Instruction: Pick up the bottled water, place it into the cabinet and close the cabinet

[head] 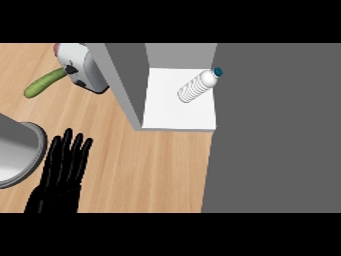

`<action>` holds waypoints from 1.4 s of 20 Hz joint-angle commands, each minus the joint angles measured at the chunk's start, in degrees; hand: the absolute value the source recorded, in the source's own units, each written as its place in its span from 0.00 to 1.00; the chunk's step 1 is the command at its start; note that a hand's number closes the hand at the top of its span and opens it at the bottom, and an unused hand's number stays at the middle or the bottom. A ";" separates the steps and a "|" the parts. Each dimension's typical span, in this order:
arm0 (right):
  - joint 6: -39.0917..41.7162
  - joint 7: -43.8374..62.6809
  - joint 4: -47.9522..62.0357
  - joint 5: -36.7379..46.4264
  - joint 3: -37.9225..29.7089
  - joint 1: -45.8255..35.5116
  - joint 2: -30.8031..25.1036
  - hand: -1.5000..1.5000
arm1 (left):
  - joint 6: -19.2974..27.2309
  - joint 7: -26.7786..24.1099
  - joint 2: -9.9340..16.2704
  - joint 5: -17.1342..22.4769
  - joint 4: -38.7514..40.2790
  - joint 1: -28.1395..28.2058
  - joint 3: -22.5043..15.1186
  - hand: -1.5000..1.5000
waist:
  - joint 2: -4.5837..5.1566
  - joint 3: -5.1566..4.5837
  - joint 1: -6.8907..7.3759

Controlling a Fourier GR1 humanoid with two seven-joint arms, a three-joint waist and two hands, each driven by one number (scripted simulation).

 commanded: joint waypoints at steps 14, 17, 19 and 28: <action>-9.99 19.24 0.75 11.67 17.51 -27.46 8.13 1.00 | -8.64 -2.29 6.66 6.22 -2.07 6.95 8.65 0.00 | -0.15 -0.33 0.62; -12.32 19.79 4.31 12.27 16.67 -32.43 8.10 1.00 | -9.20 -2.39 6.86 6.85 -2.99 8.38 8.77 0.00 | -0.02 -0.30 1.25; -12.77 20.40 5.30 12.21 16.99 -34.26 8.05 1.00 | -10.81 -2.86 7.72 7.66 -2.64 8.81 9.99 0.00 | -0.07 -0.35 1.32; -12.72 21.00 7.30 9.19 14.86 -39.28 7.90 1.00 | -13.58 -2.72 9.59 8.57 -3.31 9.85 11.12 0.00 | 0.44 -0.41 2.66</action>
